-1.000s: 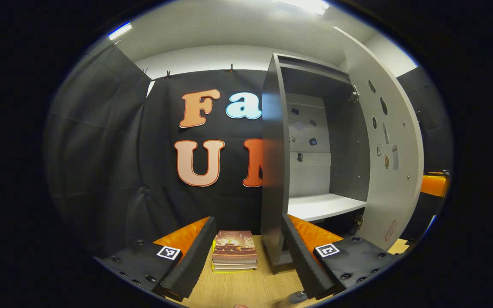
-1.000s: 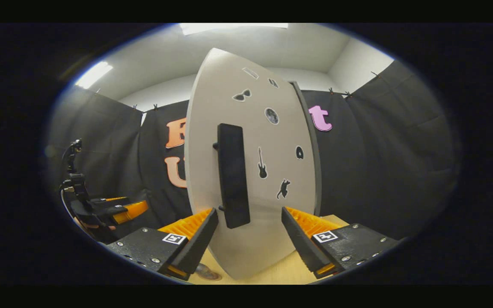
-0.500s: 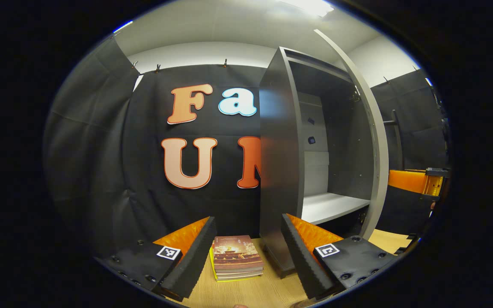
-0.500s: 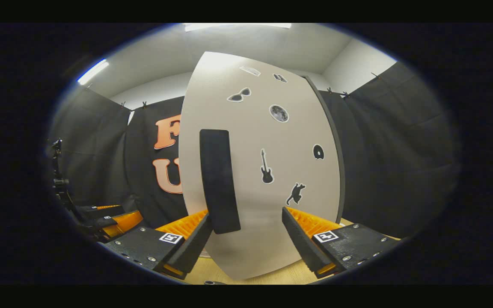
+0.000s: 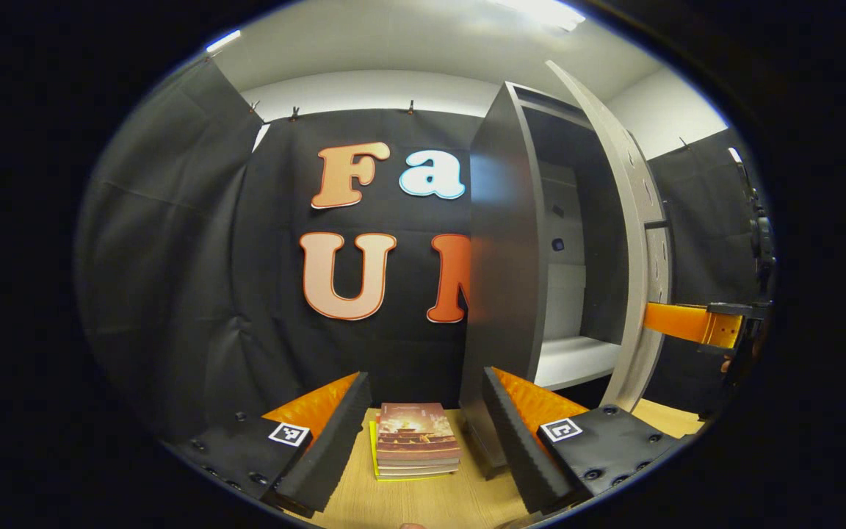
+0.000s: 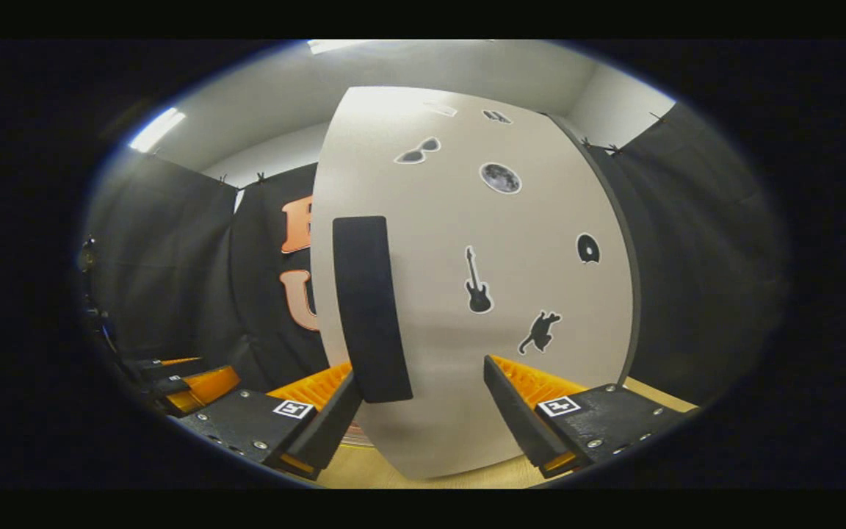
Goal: Open the cabinet door with the right hand, grasp the bottle in the cabinet with the left hand and place it on the coaster, then close the cabinet door with the right hand.
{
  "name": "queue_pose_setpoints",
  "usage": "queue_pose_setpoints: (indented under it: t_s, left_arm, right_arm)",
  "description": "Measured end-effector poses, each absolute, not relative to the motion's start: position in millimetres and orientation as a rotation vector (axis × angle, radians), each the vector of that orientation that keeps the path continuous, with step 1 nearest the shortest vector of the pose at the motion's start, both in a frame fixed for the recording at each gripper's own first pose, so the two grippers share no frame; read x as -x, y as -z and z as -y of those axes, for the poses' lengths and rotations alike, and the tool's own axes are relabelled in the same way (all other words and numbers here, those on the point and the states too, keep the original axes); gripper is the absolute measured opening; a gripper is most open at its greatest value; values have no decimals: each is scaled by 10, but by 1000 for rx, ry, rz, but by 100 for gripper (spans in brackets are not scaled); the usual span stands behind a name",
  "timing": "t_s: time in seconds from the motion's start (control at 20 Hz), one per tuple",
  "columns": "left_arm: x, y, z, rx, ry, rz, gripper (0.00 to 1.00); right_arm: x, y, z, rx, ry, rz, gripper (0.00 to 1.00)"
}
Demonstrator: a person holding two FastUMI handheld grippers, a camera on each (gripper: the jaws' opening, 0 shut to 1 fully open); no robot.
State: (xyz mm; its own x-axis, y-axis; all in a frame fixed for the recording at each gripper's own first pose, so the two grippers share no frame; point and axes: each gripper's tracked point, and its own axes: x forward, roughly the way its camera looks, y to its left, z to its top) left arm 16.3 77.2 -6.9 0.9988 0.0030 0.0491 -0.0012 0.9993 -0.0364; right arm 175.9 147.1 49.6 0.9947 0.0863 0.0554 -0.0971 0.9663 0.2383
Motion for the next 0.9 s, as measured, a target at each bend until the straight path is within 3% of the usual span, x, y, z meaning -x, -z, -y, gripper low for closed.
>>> queue_pose_setpoints:
  t_s: [0.1,0.35,0.4,0.85,0.9]
  left_arm:
    - [-161,95,-773,43,-14,42,96]
    - [-132,79,-823,11,-54,40,96]
    - [-131,58,-824,10,-57,43,96]
    - [-151,39,-876,17,-97,46,96]
    - [-156,25,-880,15,-102,49,96]
  right_arm:
    - [-1775,-466,-1502,-273,-124,29,99]
    - [-1867,-403,-1570,-343,-168,2,91]
    - [-1887,-383,-1582,-354,-176,-4,94]
    - [-1989,-301,-1606,-273,-127,1,99]
    - [-2003,-303,-1607,-270,-126,4,95]
